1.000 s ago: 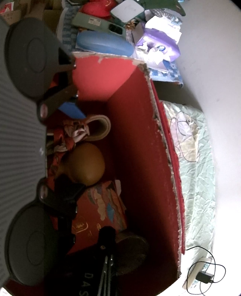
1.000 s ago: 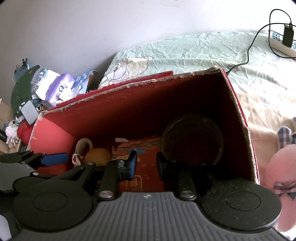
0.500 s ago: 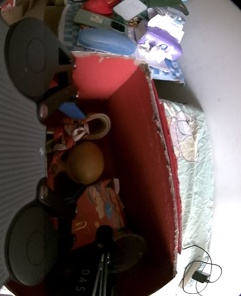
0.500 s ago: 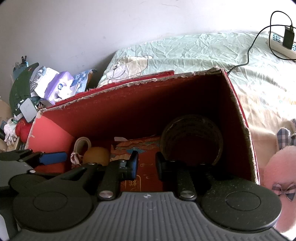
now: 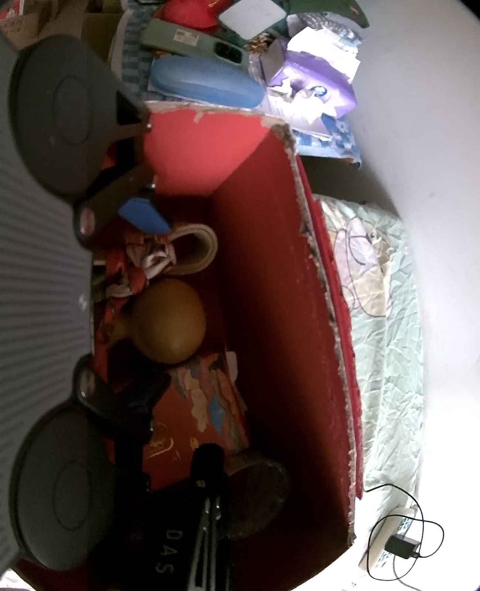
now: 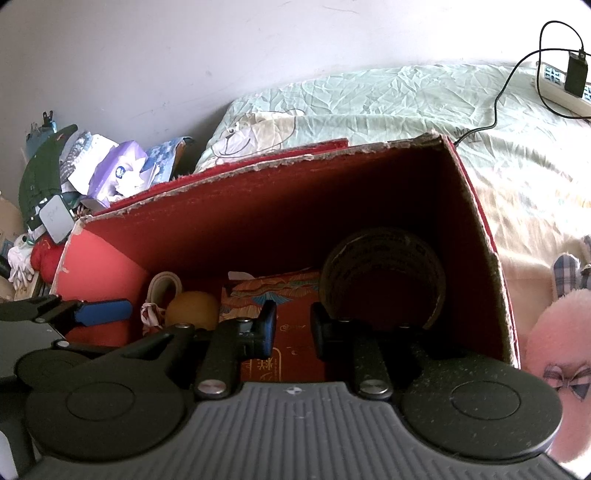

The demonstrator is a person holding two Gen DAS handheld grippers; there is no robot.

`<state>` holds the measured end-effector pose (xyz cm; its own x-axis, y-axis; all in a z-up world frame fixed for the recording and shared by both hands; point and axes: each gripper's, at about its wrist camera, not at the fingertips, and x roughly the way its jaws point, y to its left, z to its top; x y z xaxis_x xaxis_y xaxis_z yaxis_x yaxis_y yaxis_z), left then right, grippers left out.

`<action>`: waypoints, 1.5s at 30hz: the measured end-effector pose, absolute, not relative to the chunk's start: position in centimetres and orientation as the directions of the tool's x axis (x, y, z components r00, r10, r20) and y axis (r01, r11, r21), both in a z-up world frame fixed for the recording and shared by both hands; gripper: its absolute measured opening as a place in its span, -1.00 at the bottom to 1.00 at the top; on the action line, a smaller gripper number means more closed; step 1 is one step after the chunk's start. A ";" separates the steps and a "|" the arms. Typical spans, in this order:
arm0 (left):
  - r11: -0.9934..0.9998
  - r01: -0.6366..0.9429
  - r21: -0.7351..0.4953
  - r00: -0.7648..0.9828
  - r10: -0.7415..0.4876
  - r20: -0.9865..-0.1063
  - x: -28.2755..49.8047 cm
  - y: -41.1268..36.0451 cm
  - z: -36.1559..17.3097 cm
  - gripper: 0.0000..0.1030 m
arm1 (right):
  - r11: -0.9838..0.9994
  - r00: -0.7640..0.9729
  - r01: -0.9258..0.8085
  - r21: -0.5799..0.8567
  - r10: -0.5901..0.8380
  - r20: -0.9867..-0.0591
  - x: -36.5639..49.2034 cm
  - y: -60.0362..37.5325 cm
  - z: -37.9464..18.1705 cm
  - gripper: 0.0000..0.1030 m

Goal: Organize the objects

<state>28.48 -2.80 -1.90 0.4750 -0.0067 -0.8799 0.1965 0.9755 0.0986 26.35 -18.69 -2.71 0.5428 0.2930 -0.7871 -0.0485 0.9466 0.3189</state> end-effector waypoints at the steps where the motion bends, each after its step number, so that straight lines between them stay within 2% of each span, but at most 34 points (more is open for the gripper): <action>1: 0.976 0.196 0.099 0.475 -0.006 -0.880 28.5 -2.8 -1.9 0.62 | 0.947 0.543 -0.049 0.319 0.293 -0.787 26.4 -18.7 -2.7 -0.61; 27: 0.975 0.184 0.121 0.485 0.016 -0.874 28.5 -2.9 -1.9 0.62 | 0.958 0.569 -0.050 0.284 0.261 -0.780 25.8 -18.5 -2.1 -0.61; 29: 0.976 0.182 0.123 0.487 0.020 -0.873 28.5 -2.9 -1.9 0.61 | 0.966 0.584 -0.036 0.254 0.227 -0.780 25.6 -18.3 -1.8 -0.42; 30: 0.976 0.181 0.124 0.487 0.021 -0.873 28.5 -3.0 -1.9 0.61 | 0.971 0.593 -0.028 0.239 0.208 -0.777 25.5 -18.3 -1.5 -0.39; 34: 0.976 0.178 0.125 0.490 0.022 -0.871 28.5 -3.0 -1.9 0.61 | 0.962 0.605 -0.017 0.272 0.227 -0.763 24.7 -18.8 -0.8 -0.40; 42: 0.978 0.168 0.126 0.542 0.015 -0.840 27.5 -3.1 -1.0 0.61 | 0.973 0.643 0.009 0.230 0.171 -0.747 22.7 -19.0 0.5 -0.38; 45: 0.979 0.162 0.122 0.574 0.007 -0.819 26.6 -3.3 0.5 0.63 | 0.974 0.656 0.023 0.227 0.156 -0.738 21.8 -19.4 1.2 -0.24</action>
